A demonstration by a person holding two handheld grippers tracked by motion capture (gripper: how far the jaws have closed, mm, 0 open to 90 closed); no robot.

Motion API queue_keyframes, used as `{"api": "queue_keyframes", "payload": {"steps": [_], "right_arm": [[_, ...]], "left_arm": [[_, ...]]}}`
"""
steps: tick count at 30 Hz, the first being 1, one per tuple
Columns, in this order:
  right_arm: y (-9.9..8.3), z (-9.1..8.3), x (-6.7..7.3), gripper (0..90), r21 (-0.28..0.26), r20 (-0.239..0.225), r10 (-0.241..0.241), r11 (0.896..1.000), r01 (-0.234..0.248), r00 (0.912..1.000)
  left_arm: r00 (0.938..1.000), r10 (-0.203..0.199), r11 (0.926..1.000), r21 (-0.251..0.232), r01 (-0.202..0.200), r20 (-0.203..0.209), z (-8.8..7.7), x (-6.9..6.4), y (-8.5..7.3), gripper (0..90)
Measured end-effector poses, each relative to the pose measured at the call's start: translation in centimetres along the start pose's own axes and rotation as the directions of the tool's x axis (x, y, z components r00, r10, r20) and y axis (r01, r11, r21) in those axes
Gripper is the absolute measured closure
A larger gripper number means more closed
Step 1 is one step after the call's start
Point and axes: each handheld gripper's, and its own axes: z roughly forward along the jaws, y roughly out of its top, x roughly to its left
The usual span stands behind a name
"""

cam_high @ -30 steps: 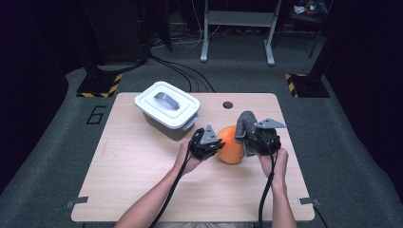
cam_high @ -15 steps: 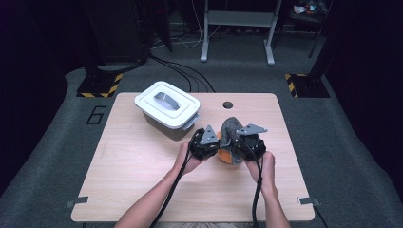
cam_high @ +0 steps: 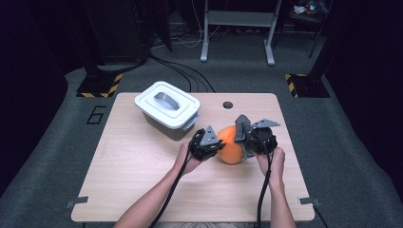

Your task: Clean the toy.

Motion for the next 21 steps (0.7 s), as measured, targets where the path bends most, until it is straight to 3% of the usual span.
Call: {"api": "queue_keyframes", "payload": {"steps": [6, 9, 10, 13, 16, 21], "right_arm": [[-0.5, 0.7, -2.1, 70.6, 0.028, 0.035, 0.056, 0.998, -0.057, 0.9978], [-0.4, 0.3, -2.5, 70.6, 0.013, 0.023, 0.071, 0.997, -0.072, 0.9972], [-0.1, -0.7, -2.8, 70.6, -0.015, 0.005, 0.073, 0.997, -0.073, 0.9974], [0.3, -1.5, -2.6, 70.6, -0.037, -0.012, 0.07, 0.997, -0.07, 0.9975], [1.9, -3.1, -1.6, 70.5, -0.084, -0.043, 0.027, 0.996, -0.03, 0.9987], [3.5, -3.0, 0.1, 70.5, -0.073, -0.076, -0.03, 0.997, 0.025, 0.9966]], "left_arm": [[0.9999, 0.015, 0.9999, -0.002, -0.015, 0.004, 0.0, -0.1, 0.1, 82.3], [0.9989, 0.047, 0.9989, 0.003, -0.047, -0.003, -0.1, -0.1, 0.2, 82.4], [0.9978, 0.066, 0.9978, 0.008, -0.066, -0.005, -0.1, -0.1, 0.2, 82.5], [0.9964, 0.085, 0.9963, 0.011, -0.085, -0.004, -0.2, 0.0, 0.4, 82.5], [0.9957, 0.092, 0.9957, 0.01, -0.093, 0.006, -0.1, 0.0, 0.5, 82.4], [0.996, 0.089, 0.9961, 0.002, -0.089, 0.012, 0.0, -0.1, 0.5, 82.4]]}}
